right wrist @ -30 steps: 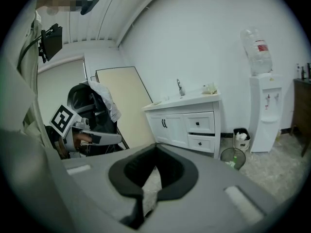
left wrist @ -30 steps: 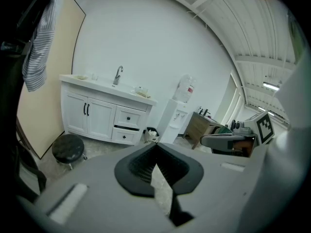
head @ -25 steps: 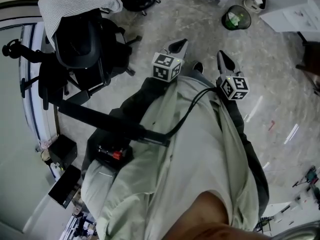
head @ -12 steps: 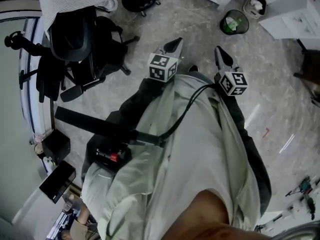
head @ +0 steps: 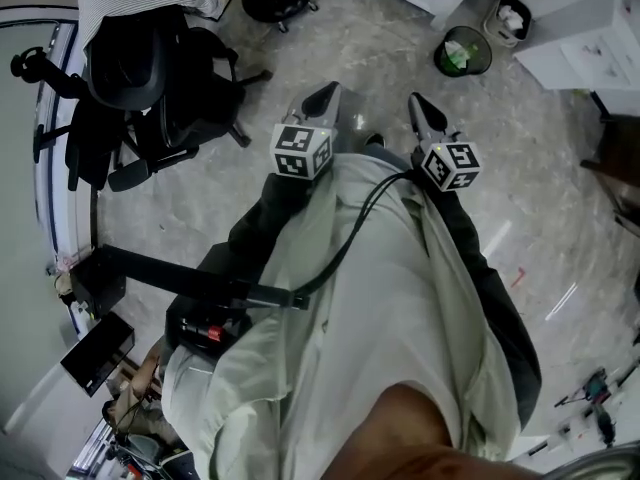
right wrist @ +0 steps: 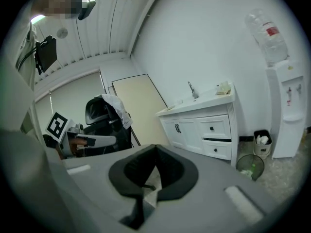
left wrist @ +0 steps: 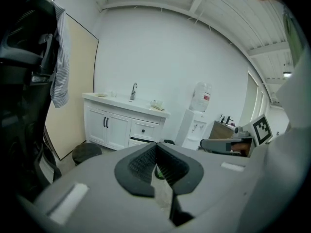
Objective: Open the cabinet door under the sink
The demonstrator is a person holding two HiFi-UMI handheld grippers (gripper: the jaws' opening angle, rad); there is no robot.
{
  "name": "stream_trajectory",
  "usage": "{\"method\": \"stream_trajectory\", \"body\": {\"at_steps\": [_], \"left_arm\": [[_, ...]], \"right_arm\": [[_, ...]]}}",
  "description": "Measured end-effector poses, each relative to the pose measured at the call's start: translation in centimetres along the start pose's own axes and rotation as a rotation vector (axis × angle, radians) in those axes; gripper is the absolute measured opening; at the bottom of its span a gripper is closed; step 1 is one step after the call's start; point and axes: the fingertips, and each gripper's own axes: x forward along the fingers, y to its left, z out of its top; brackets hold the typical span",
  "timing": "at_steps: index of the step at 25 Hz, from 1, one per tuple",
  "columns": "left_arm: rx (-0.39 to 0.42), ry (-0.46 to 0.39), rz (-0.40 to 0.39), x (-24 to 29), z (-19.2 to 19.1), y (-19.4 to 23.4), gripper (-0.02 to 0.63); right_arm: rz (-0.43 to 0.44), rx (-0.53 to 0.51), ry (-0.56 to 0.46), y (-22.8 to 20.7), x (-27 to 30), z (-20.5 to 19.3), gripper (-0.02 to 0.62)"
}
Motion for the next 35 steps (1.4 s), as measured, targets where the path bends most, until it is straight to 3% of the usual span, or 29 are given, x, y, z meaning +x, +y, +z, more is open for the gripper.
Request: {"method": "stream_trajectory", "body": {"at_steps": [7,16,25,31,35], "left_arm": [[0.013,-0.027,0.022,-0.2,0.4,-0.3,0.008],[0.043,-0.016,-0.043,3.5,1.5,-0.5,0.008],[0.054,0.031,-0.145,11.7,3.7,1.5,0.008],[0.107,0.058,-0.225,18.6,8.0,4.6,0.008],[0.112,0.086,-0.279,21.9,10.0,6.8,0.008]], "right_arm": [[0.028,0.007,0.006,-0.2,0.0,-0.2,0.001],[-0.050,0.034,-0.022,-3.2,0.4,0.8,0.002],[-0.204,0.031,-0.008,-7.9,3.3,2.2,0.000],[-0.277,0.041,0.023,-10.1,8.6,4.1,0.001],[-0.309,-0.015,0.077,-10.3,12.8,5.3,0.000]]}}
